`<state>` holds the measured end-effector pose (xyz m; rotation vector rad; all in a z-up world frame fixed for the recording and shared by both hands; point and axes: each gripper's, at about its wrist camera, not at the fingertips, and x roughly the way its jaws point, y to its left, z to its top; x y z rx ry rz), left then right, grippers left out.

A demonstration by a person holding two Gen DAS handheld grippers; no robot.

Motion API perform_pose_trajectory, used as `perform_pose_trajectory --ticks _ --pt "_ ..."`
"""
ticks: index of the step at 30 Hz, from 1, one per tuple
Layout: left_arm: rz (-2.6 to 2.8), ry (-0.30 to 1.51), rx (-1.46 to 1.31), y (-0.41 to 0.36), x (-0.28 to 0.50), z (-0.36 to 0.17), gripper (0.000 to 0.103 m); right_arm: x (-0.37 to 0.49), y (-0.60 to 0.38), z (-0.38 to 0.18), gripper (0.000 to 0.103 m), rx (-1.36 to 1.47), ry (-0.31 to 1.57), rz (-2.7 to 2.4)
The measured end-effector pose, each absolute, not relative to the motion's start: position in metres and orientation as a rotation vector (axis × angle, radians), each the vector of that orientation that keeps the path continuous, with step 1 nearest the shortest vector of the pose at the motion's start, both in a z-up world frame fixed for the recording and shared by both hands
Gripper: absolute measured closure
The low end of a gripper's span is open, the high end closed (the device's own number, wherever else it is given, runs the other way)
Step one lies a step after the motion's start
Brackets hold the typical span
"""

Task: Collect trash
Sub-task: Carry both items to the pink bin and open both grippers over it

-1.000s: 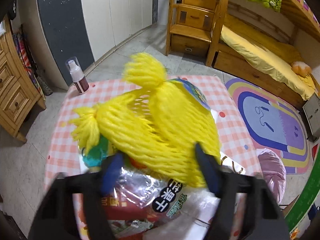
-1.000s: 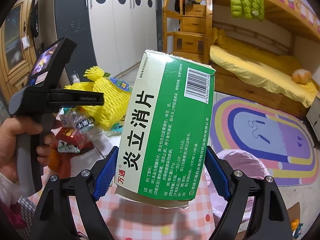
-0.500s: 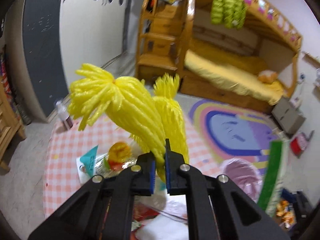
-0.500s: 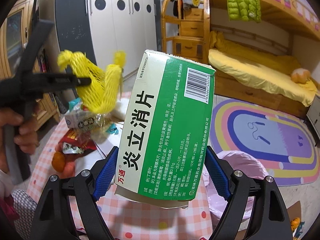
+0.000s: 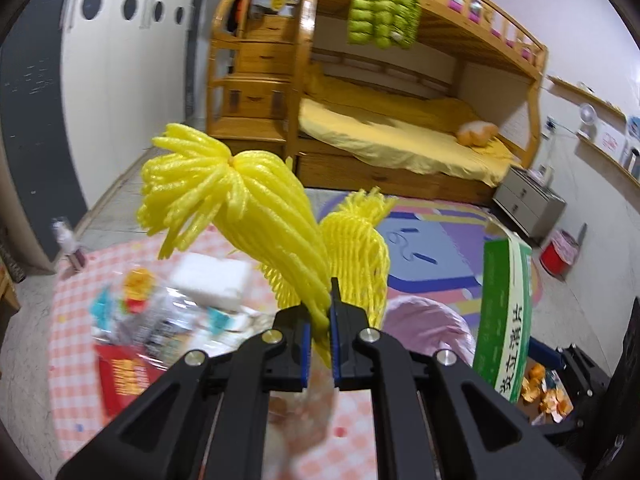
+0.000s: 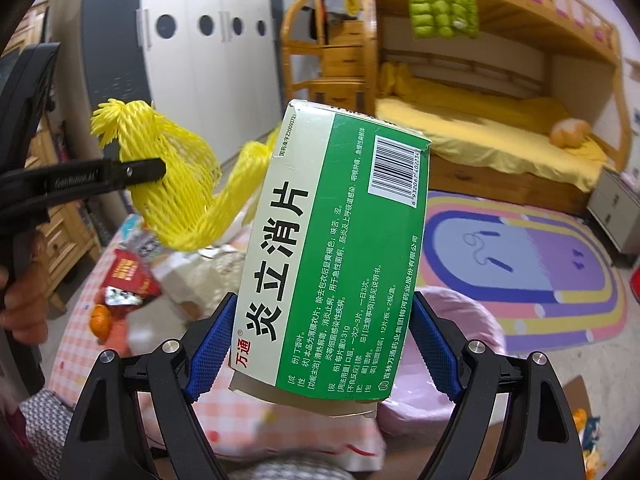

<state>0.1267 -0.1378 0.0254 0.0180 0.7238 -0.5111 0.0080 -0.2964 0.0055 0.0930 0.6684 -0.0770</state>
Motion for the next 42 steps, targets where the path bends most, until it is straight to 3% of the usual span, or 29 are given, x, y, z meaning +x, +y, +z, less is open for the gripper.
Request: perform_pose_trajectory --ticks 12,22,23,25,27,33,42 --pt "-0.692 0.802 0.089 -0.248 0.115 -0.020 0.098 -0.015 -0.391 -0.034 0.020 0.167 0.751 -0.298" --pt "-0.723 0.897 0.143 -0.322 0.153 -0.068 0.096 0.026 -0.425 -0.090 0.017 0.197 0.839 -0.317" --pt "-0.724 0.898 0.145 -0.326 0.157 -0.071 0.093 0.031 -0.428 -0.096 0.017 0.198 0.842 -0.321" --pt "-0.726 0.911 0.143 -0.333 0.165 -0.078 0.065 0.039 -0.435 -0.107 0.015 0.208 0.840 -0.321" --pt "-0.723 0.916 0.111 -0.333 0.173 -0.081 0.051 0.044 -0.439 -0.116 0.015 0.216 0.858 -0.318" --pt "-0.682 0.913 0.090 -0.315 0.175 -0.077 0.047 0.036 -0.442 -0.122 0.014 0.286 0.893 -0.316" --pt "-0.533 0.852 0.114 -0.242 0.141 -0.042 0.046 0.002 -0.394 -0.065 0.015 0.247 0.810 -0.237"
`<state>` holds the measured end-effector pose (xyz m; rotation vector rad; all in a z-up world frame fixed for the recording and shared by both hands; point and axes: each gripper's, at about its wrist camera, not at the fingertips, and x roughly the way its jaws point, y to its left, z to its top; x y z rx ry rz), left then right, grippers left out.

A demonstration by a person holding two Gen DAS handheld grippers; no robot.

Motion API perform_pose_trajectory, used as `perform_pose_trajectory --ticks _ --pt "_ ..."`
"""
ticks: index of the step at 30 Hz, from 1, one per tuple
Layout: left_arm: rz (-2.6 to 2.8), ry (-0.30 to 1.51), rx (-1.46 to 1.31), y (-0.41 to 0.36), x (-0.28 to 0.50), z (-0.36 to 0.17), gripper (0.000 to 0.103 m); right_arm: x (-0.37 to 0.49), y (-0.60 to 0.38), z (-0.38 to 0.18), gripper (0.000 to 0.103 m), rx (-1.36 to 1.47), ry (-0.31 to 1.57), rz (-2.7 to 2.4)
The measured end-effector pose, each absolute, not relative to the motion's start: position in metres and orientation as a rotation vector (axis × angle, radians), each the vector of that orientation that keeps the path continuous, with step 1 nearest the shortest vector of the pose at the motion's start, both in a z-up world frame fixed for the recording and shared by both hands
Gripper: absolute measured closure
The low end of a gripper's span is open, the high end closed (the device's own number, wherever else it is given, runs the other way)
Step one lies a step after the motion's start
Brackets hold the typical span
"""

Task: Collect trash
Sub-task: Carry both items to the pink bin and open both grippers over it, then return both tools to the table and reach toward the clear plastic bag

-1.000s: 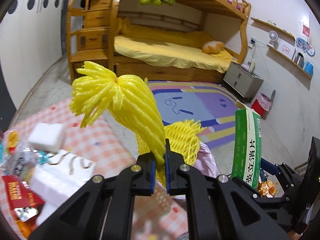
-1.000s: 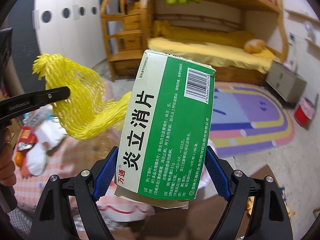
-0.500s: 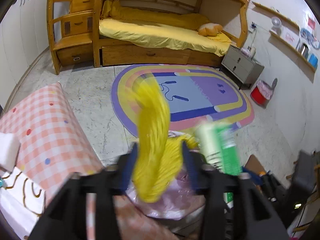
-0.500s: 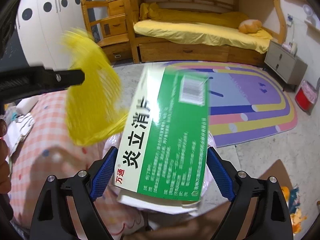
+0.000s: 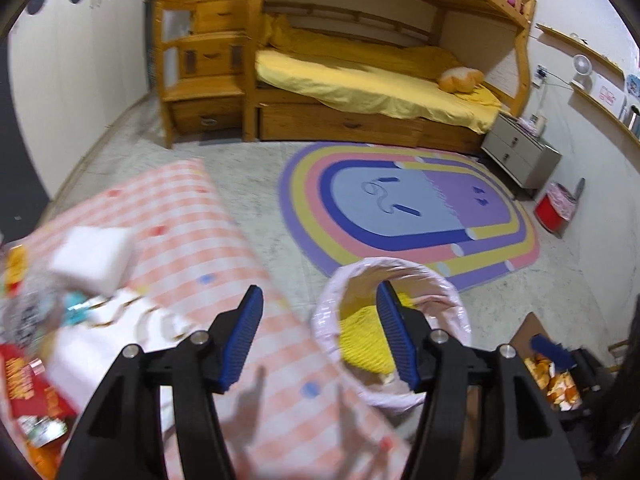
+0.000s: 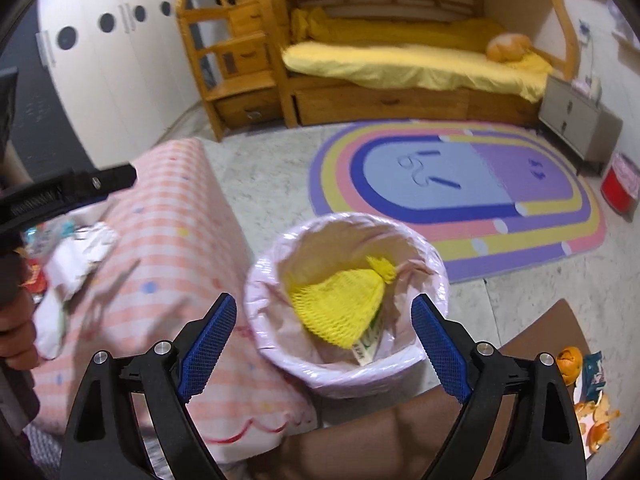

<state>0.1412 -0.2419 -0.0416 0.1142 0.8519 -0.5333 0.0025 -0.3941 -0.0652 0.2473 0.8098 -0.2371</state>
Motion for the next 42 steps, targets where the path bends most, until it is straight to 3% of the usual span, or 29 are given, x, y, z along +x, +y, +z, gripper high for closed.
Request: perform_pose_trajectory --ticks 8,14,16,19,27,37,42 --pt "-0.353 0.797 0.124 -0.152 0.105 -0.010 0.037 -0.006 -0.323 -0.019 0.017 0.173 0.736 -0.104" --pt "-0.158 0.802 0.096 -0.065 0.093 -0.004 0.034 0.005 -0.257 -0.009 0.043 0.069 0.732 0.022" --pt "-0.106 0.802 0.082 -0.038 0.091 -0.004 0.034 0.010 -0.239 -0.009 0.059 0.041 0.740 0.061" --pt "-0.044 0.809 0.057 -0.006 0.089 -0.005 0.034 0.019 -0.212 -0.013 0.066 0.008 0.752 0.113" --pt "0.025 0.822 0.000 0.043 0.111 -0.014 0.034 0.050 -0.168 -0.020 0.064 -0.033 0.768 0.206" --pt "0.092 0.837 -0.036 0.082 0.153 -0.032 0.034 0.112 -0.107 -0.036 0.035 -0.152 0.771 0.307" --pt "0.113 0.841 -0.043 0.097 0.179 -0.044 0.034 0.143 -0.083 -0.044 0.028 -0.191 0.771 0.332"
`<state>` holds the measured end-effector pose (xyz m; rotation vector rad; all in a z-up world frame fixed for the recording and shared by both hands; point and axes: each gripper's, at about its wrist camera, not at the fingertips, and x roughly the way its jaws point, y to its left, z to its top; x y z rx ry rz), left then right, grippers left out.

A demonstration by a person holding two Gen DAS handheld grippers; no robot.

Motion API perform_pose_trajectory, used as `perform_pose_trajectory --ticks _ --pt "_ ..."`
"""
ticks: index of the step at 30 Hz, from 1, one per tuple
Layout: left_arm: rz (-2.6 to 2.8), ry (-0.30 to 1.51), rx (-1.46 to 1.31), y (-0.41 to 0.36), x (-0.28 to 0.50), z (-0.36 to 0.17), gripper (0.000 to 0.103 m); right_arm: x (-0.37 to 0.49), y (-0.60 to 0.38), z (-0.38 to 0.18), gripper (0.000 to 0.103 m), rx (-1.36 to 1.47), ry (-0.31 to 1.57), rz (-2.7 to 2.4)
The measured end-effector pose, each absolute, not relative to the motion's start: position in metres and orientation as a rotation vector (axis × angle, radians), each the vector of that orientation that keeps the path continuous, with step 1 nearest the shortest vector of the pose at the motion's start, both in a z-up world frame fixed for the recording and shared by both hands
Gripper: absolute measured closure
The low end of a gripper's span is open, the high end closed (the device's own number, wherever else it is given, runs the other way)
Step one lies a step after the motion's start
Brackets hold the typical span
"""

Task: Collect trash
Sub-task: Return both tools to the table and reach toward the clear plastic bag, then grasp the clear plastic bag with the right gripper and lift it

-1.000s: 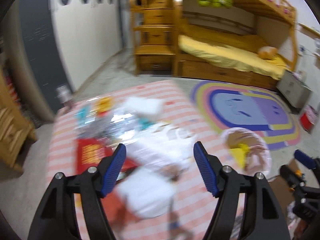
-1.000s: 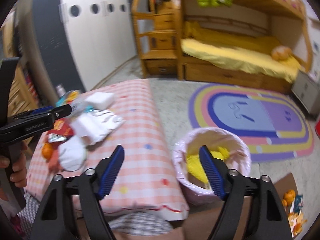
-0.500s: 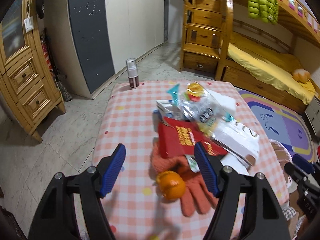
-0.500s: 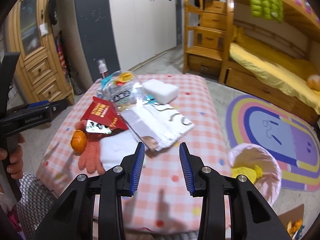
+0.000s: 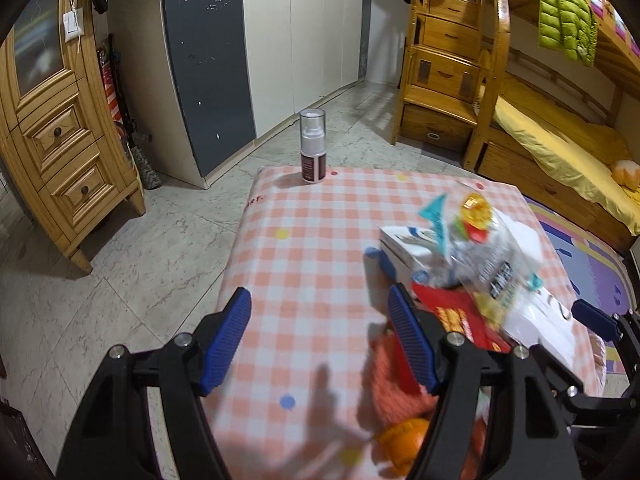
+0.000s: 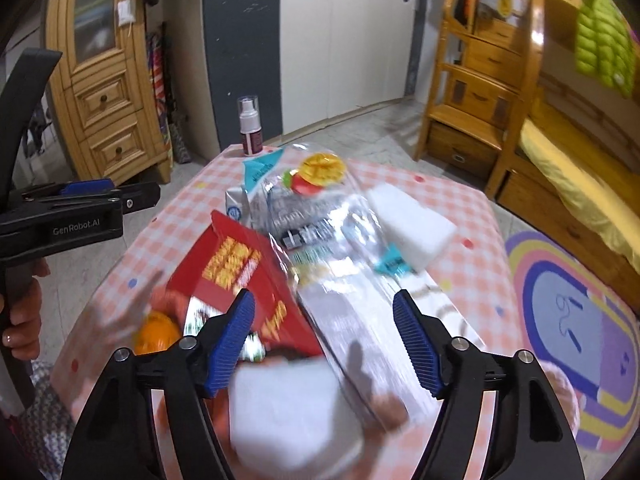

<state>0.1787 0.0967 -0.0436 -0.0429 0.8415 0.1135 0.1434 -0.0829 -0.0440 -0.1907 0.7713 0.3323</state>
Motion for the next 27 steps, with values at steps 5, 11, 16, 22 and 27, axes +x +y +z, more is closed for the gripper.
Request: perform_pose_trajectory --ticks 5,11,16,22,27 --pt "0.128 0.854 -0.051 0.102 0.201 -0.051 0.034 0.170 -0.060 -0.058 0.017 -0.233 0.777 0.326" --pt "0.117 0.866 -0.073 0.106 0.212 -0.059 0.034 0.185 -0.049 -0.078 0.016 -0.278 0.805 0.304" --pt "0.115 0.870 -0.071 0.103 0.211 -0.061 0.034 0.183 -0.055 -0.076 0.051 -0.263 0.809 0.282" --pt "0.122 0.856 -0.056 0.100 0.206 -0.054 0.034 0.161 -0.068 -0.053 0.085 -0.233 0.730 0.270" --pt "0.110 0.832 -0.040 0.089 0.195 -0.038 0.034 0.151 -0.089 -0.026 0.096 -0.148 0.662 0.262"
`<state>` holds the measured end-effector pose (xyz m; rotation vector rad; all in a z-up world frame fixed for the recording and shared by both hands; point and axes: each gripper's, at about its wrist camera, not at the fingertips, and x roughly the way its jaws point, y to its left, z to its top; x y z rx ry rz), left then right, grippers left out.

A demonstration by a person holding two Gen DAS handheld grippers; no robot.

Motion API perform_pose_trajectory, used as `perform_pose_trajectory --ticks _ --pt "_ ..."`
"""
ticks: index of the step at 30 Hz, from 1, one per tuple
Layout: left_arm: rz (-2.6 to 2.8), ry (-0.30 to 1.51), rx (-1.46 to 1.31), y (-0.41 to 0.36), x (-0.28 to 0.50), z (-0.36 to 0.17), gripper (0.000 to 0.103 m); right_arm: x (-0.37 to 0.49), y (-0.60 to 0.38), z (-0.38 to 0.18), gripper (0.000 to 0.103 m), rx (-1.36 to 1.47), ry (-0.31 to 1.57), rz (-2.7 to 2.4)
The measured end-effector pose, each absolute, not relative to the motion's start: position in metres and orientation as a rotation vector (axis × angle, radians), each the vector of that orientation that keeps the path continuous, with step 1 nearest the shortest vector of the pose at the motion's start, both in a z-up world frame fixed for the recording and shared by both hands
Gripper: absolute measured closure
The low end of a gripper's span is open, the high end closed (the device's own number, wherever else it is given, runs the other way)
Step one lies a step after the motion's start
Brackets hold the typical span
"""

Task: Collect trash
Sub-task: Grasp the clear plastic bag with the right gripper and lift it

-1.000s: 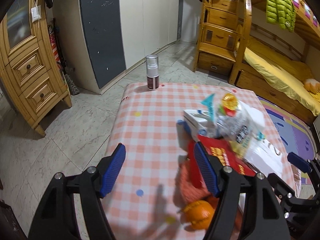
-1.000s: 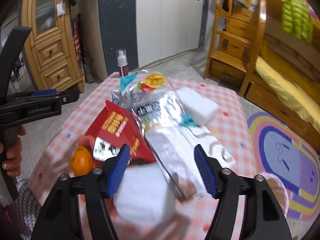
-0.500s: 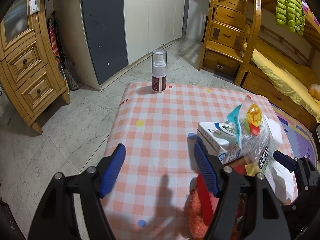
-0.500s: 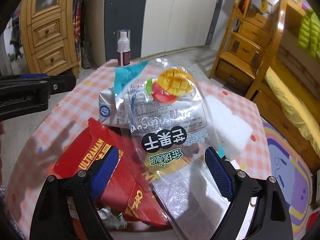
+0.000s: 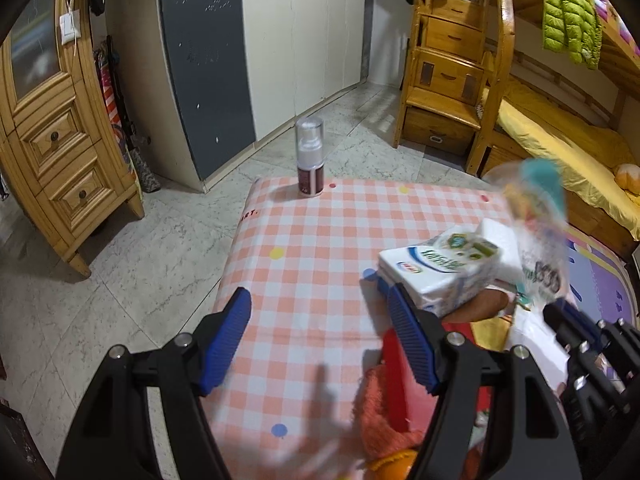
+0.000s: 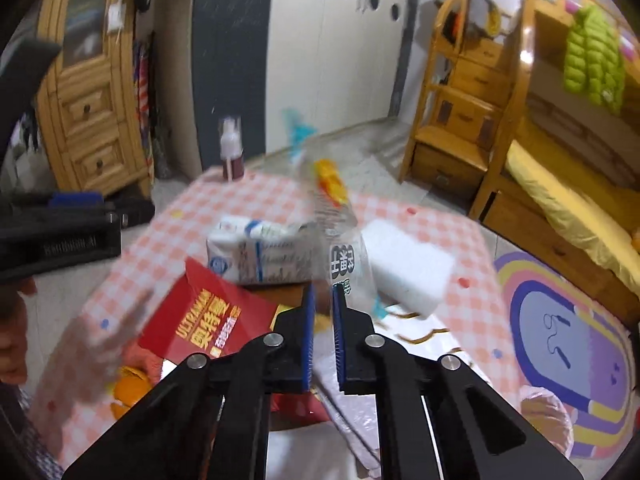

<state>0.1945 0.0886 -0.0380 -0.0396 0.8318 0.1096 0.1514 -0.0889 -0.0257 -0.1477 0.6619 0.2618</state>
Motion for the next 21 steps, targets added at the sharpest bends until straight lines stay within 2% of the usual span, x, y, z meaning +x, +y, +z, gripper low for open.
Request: perform_pose_trajectory --ticks 4,6,9,21 --pt "0.076 0.810 -0.014 0.072 0.184 -0.024 0.034 0.141 -0.119 -0.002 0.097 -0.024 0.633 0.258" --pt "0.052 0.806 0.000 0.061 0.180 -0.021 0.034 0.131 -0.137 0.006 0.103 0.017 0.626 0.248" --pt "0.012 0.804 0.024 0.038 0.174 -0.019 0.027 0.117 -0.159 0.012 0.103 0.048 0.615 0.216" --pt "-0.181 0.893 0.102 -0.053 0.173 -0.054 0.027 0.067 -0.238 0.004 0.103 0.115 0.631 0.067"
